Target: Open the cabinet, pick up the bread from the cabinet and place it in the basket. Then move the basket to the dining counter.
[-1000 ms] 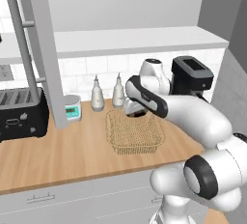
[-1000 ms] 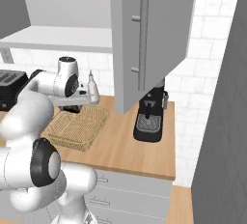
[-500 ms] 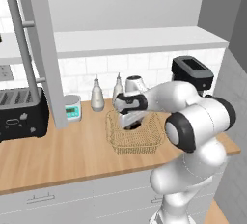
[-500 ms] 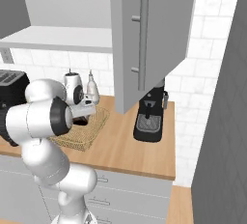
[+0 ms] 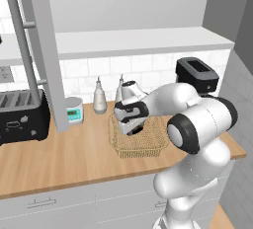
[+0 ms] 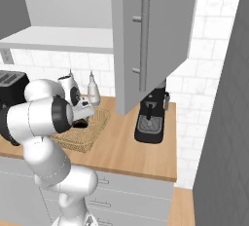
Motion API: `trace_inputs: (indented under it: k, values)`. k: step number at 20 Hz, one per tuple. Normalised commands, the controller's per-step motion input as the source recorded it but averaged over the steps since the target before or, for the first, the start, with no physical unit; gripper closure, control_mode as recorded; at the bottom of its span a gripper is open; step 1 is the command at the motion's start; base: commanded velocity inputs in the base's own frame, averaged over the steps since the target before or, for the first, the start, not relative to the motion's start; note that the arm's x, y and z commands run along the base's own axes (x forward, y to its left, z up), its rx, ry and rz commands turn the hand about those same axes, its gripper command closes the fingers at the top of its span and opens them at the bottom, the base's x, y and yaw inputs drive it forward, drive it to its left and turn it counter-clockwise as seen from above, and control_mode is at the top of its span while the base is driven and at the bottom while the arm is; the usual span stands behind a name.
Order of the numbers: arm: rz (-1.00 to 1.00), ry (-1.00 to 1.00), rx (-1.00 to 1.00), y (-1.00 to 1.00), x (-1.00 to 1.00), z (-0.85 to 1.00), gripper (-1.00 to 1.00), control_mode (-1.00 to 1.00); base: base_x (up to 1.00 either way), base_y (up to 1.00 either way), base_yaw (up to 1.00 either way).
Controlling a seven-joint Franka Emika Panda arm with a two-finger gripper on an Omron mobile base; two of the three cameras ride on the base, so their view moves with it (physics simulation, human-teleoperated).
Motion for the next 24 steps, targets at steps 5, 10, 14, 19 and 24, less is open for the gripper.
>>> trace_inputs:
  k: [5,10,14,19,24]
  values:
    - [0.00,-0.18,0.00,-0.04,-0.41,0.24,-1.00,-1.00,0.00,0.00,0.00]
    - [0.00,-0.11,0.00,0.00,-0.31,0.15,-1.00,-1.00,0.00,0.00,0.00]
    - [0.00,-0.04,0.00,0.00,-0.38,0.18,-1.00,-1.00,0.00,0.00,0.00]
    - [0.02,-0.05,0.03,0.17,-0.74,0.59,-1.00,-1.00,0.00,0.00,0.00]
    - [0.06,-0.01,0.04,0.49,-0.53,0.15,-1.00,-1.00,0.00,0.00,0.00]
